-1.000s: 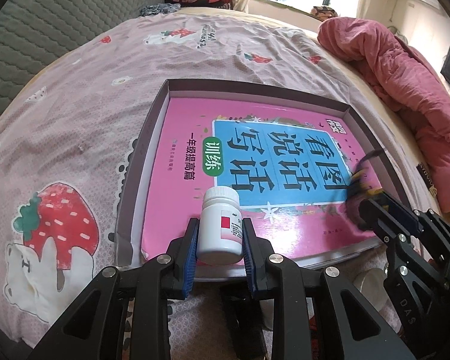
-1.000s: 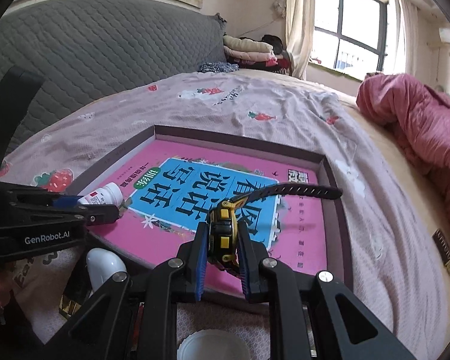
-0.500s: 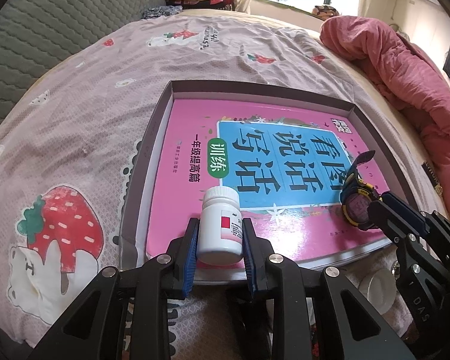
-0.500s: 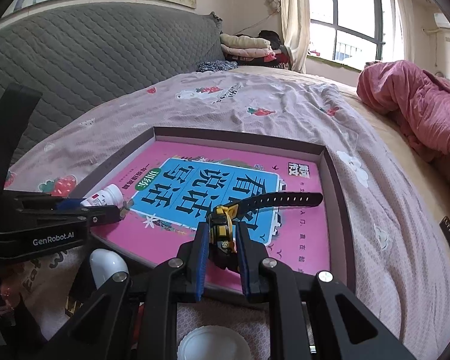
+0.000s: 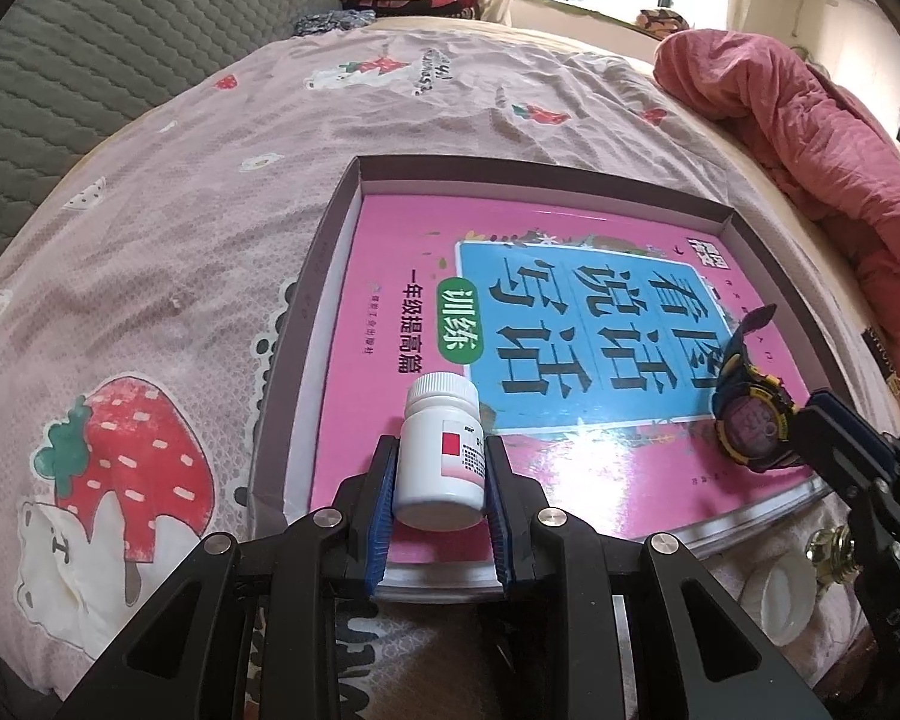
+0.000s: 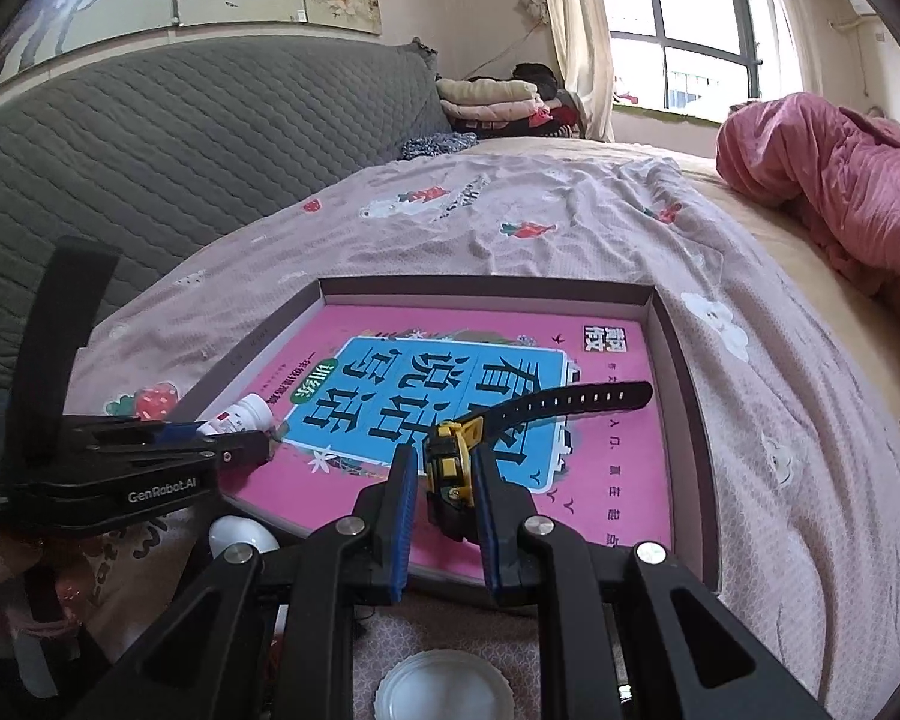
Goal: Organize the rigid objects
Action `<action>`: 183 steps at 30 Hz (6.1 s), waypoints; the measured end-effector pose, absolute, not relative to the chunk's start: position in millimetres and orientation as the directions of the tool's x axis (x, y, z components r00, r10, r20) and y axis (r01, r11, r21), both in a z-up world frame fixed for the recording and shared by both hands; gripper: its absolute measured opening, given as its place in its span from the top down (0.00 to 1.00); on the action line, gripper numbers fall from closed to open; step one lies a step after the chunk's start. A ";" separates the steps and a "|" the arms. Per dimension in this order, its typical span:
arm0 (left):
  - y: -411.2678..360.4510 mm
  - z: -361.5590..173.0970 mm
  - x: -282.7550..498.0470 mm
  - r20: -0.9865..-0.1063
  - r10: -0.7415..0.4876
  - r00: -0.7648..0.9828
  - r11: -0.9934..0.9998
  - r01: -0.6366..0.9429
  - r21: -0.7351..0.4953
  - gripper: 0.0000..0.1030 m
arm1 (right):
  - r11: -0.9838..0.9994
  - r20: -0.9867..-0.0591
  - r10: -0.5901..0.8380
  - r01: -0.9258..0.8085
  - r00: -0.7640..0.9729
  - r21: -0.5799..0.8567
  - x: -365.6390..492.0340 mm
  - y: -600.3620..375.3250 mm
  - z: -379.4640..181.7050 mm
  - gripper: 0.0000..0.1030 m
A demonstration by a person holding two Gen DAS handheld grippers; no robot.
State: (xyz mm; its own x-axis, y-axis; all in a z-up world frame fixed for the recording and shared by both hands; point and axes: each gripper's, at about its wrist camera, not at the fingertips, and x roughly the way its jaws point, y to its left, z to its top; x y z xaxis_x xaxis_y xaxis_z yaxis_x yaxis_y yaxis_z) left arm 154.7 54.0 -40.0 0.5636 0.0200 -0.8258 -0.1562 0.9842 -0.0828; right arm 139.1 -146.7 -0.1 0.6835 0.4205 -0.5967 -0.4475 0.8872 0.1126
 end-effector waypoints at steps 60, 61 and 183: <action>58.9 -29.4 142.5 -0.816 0.006 0.578 0.978 -0.175 -0.117 0.55 | 0.922 -0.591 0.363 -0.370 0.721 0.115 140.2 -166.3 2.7 0.57; 59.3 -29.6 143.2 -0.816 0.006 0.578 0.978 -0.174 -0.116 0.55 | 0.921 -0.590 0.364 -0.371 0.720 0.116 140.4 -166.7 2.8 0.57; 37.9 55.0 50.4 -0.730 -0.005 0.684 0.992 -0.088 -0.089 0.30 | 0.947 -0.512 0.294 -0.318 0.807 0.044 34.5 -192.1 63.5 0.32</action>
State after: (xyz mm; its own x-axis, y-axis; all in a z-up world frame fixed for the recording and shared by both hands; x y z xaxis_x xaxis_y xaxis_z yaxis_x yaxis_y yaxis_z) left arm 50.4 37.9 55.0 0.6837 -0.0047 -0.7297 -0.0881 0.9921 -0.0889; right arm 34.5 -192.1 63.5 0.8069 0.2942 -0.5121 -0.3177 0.9472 0.0436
